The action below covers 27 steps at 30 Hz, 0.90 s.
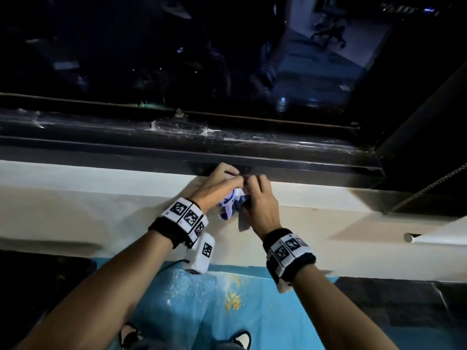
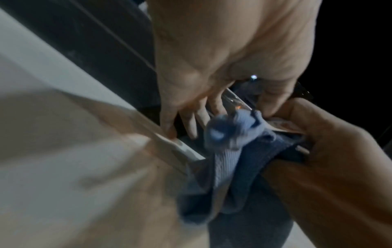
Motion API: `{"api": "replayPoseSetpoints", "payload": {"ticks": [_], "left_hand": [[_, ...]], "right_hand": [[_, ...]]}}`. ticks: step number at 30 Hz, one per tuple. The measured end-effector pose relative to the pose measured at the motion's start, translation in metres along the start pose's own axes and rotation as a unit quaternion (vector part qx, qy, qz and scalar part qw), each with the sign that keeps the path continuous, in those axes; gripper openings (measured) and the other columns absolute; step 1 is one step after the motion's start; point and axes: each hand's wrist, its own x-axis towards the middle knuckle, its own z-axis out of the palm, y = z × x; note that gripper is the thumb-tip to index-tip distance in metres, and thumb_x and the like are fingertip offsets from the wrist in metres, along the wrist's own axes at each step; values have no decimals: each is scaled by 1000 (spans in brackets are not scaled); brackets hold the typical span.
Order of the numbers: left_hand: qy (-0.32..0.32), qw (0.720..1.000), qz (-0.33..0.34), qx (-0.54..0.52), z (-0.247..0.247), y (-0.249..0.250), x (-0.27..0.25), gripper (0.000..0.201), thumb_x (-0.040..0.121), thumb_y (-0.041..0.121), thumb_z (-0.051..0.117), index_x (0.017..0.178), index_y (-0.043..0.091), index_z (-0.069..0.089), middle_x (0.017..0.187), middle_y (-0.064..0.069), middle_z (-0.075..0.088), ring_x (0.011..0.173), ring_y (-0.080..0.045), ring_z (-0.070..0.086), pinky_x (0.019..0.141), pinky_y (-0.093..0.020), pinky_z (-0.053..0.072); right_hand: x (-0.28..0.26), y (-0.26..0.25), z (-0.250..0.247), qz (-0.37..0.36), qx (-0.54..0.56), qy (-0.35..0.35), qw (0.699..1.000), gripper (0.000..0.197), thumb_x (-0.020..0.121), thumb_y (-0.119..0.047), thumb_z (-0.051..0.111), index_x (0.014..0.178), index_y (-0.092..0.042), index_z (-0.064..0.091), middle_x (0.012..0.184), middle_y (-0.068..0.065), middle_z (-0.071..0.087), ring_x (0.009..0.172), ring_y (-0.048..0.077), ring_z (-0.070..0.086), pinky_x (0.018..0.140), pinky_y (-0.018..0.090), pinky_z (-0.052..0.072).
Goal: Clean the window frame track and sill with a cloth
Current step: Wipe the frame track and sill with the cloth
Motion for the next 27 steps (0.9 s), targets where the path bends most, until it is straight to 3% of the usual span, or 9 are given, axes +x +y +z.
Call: {"api": "replayPoseSetpoints", "payload": {"ticks": [3,7,10,12,16,19,22,25,27], "left_hand": [[78,996,24,32,-14,-5,2,18,89,21,53,105,14,55,101,-1,63,78,-4,57,53,-6,40],[138,982,58,120,-14,-21,5,14,89,20,55,96,10,61,99,-3,65,82,-11,58,61,1,35],[152,969,50,187,-14,-31,3,15,91,24,55,97,13,63,99,1,60,72,0,49,61,3,29],[162,958,52,230,-15,-38,3,15,90,29,56,95,17,64,99,2,62,78,-7,54,62,-6,29],[170,940,67,289,-12,-47,4,13,87,30,56,94,21,64,98,-3,62,92,-25,59,74,-28,36],[164,935,101,297,-7,-47,0,17,89,27,58,100,16,63,101,-7,61,94,-27,57,76,-27,34],[142,929,138,311,0,-49,-2,18,89,26,59,103,14,64,103,-6,62,97,-26,57,82,-25,32],[139,926,151,317,3,-48,-3,18,91,24,56,104,14,64,106,-6,63,98,-26,57,84,-27,33],[135,924,151,324,4,-47,0,21,94,26,51,107,16,64,110,-5,62,100,-26,57,86,-29,34]], "right_hand": [[12,-9,19,-35,-132,18,991,44,65,-31,60,105,-14,49,107,15,55,92,31,47,72,38,46],[4,-17,54,-101,-195,-81,972,57,80,-36,53,125,-3,40,131,25,48,123,44,43,98,54,39],[-6,-6,61,-155,-162,-127,966,41,87,-22,41,126,-7,40,133,21,49,128,43,40,99,53,39],[0,5,55,-163,-92,-150,971,37,89,-16,36,124,-9,45,134,17,50,131,40,38,102,50,37],[8,37,30,-95,-29,-153,983,42,92,-23,31,123,-4,52,136,16,49,133,33,37,105,44,37],[-9,74,8,-38,-30,-100,994,43,92,-27,37,129,-10,50,141,16,44,134,30,34,110,38,31],[-21,104,-23,45,-39,-35,998,40,83,-8,53,122,-9,57,135,19,49,127,35,44,103,34,37],[-15,95,-35,126,-80,43,988,27,76,-15,43,93,-3,62,100,19,60,100,41,57,79,41,47],[-12,66,-19,144,-138,31,979,43,77,-33,38,93,0,61,102,25,61,108,46,53,86,52,44]]}}
